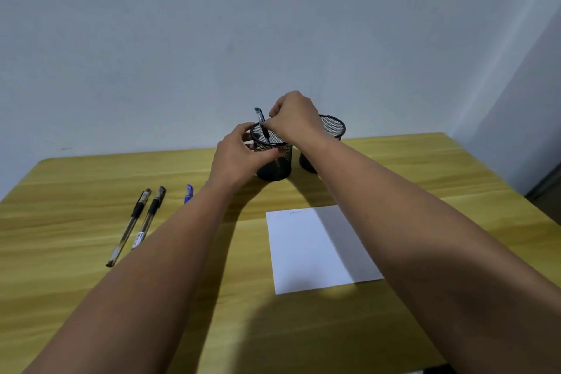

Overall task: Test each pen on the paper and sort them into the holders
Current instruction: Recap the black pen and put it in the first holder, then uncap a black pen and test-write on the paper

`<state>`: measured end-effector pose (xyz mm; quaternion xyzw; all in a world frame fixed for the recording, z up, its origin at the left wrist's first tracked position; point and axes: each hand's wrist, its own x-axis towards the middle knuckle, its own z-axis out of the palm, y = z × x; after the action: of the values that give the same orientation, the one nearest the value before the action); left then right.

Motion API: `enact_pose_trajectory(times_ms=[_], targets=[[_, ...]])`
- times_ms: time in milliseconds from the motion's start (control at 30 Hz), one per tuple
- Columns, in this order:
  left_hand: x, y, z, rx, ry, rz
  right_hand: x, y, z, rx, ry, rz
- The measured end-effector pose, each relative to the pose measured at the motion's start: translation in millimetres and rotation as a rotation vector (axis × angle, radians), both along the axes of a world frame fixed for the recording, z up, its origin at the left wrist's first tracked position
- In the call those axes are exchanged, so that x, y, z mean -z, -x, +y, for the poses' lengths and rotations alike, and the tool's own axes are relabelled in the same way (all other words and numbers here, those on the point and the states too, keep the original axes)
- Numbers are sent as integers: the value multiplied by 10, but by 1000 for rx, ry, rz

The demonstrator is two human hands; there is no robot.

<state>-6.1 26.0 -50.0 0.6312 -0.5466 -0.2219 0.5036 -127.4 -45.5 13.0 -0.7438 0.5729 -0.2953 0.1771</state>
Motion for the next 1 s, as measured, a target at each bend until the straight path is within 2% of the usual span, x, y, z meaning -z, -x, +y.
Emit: enact_pose_trajectory(times_ms=[267,567,733,1000], targets=[[-289,-177,364,-12,-94,-93,-293,67,334,-5,60,-50],[-739,-953,1222,-204,-68,-284,-579,-345,1060,-130,-5,-83],[-491,-1304,1497,-245,-138,-344,-352,-785,1298,-222,-114,-10],[214,-1620,1594,-214,-260,-475,402,-1391,1427,-311,-284,115]])
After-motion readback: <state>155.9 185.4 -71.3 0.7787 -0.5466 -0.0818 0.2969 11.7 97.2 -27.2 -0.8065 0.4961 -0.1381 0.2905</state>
